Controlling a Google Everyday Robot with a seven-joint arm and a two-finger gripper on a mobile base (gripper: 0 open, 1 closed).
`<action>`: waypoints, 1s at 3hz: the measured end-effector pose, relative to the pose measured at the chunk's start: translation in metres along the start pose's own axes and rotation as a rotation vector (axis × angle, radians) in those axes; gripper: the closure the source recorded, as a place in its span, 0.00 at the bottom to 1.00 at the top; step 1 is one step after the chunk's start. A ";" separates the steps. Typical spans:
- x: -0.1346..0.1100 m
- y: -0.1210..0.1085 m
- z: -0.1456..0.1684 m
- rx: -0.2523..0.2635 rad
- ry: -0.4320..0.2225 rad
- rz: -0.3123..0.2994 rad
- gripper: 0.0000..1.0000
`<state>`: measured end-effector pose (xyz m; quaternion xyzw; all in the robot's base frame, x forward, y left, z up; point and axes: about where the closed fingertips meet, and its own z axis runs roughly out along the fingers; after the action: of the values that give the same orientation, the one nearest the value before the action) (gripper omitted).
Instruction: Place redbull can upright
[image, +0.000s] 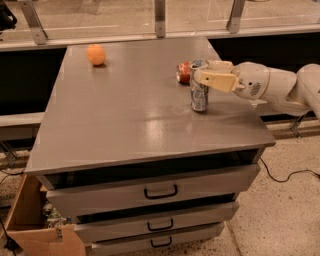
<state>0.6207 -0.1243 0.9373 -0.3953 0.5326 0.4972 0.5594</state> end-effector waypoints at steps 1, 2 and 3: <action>0.010 -0.004 -0.008 -0.006 -0.019 0.003 0.82; 0.014 -0.006 -0.016 -0.005 -0.023 0.004 0.61; 0.017 -0.007 -0.023 0.002 -0.019 0.003 0.37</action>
Offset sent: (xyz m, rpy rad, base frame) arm 0.0020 -0.0305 -0.0243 0.0274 0.0001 -0.0097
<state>0.6221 -0.1461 0.9175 -0.3891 0.5284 0.5014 0.5639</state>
